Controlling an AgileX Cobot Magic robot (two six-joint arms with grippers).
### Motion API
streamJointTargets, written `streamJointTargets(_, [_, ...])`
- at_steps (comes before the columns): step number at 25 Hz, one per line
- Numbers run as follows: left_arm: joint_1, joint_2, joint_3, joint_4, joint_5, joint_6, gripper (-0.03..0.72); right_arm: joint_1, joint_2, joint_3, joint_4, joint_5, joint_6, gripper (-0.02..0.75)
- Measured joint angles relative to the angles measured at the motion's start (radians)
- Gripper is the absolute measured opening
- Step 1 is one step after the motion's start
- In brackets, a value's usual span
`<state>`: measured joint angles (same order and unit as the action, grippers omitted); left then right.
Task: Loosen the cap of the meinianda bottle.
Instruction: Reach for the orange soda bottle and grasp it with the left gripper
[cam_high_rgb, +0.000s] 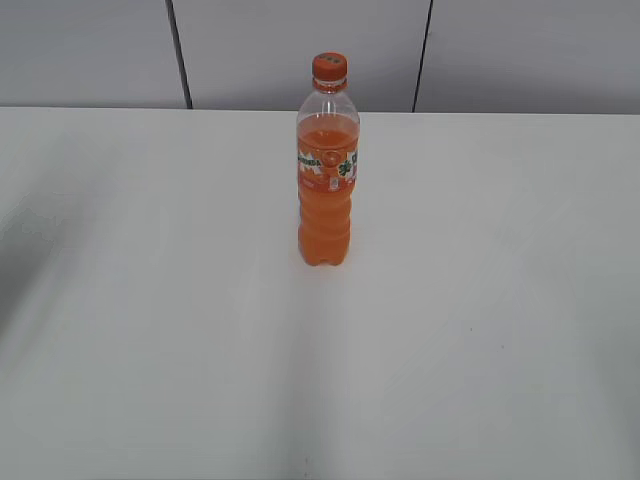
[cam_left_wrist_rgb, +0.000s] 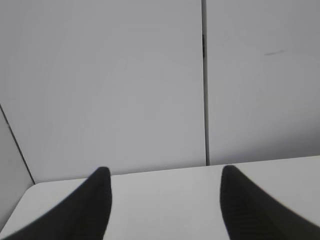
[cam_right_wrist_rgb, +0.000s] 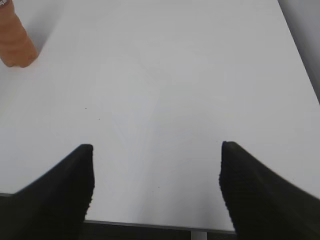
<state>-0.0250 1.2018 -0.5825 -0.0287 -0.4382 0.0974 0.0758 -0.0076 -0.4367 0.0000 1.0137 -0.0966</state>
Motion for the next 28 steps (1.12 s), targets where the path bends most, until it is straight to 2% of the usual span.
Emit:
streamJointTargets(3, [0.000, 0.018, 0.000, 0.005, -0.020, 0.000, 0.428, 0.000, 0.000, 0.000, 0.000, 0.000, 0.000, 0.586])
streamJointTargets(5, [0.001, 0.038, 0.000, 0.058, -0.030, 0.000, 0.426, 0.000, 0.000, 0.000, 0.000, 0.000, 0.000, 0.586])
streamJointTargets(8, [0.001, 0.074, 0.000, 0.195, -0.035, -0.066, 0.426, 0.000, 0.000, 0.000, 0.000, 0.000, 0.000, 0.586])
streamJointTargets(13, [0.001, 0.163, -0.001, 0.428, -0.102, -0.255, 0.426, 0.000, 0.000, 0.000, 0.000, 0.000, 0.000, 0.586])
streamJointTargets(20, [0.001, 0.287, -0.048, 0.873, -0.247, -0.570, 0.421, 0.000, 0.000, 0.000, 0.000, 0.000, 0.000, 0.586])
streamJointTargets(28, [0.001, 0.436, -0.160, 1.136, -0.387, -0.742, 0.418, 0.000, 0.000, 0.000, 0.000, 0.000, 0.000, 0.585])
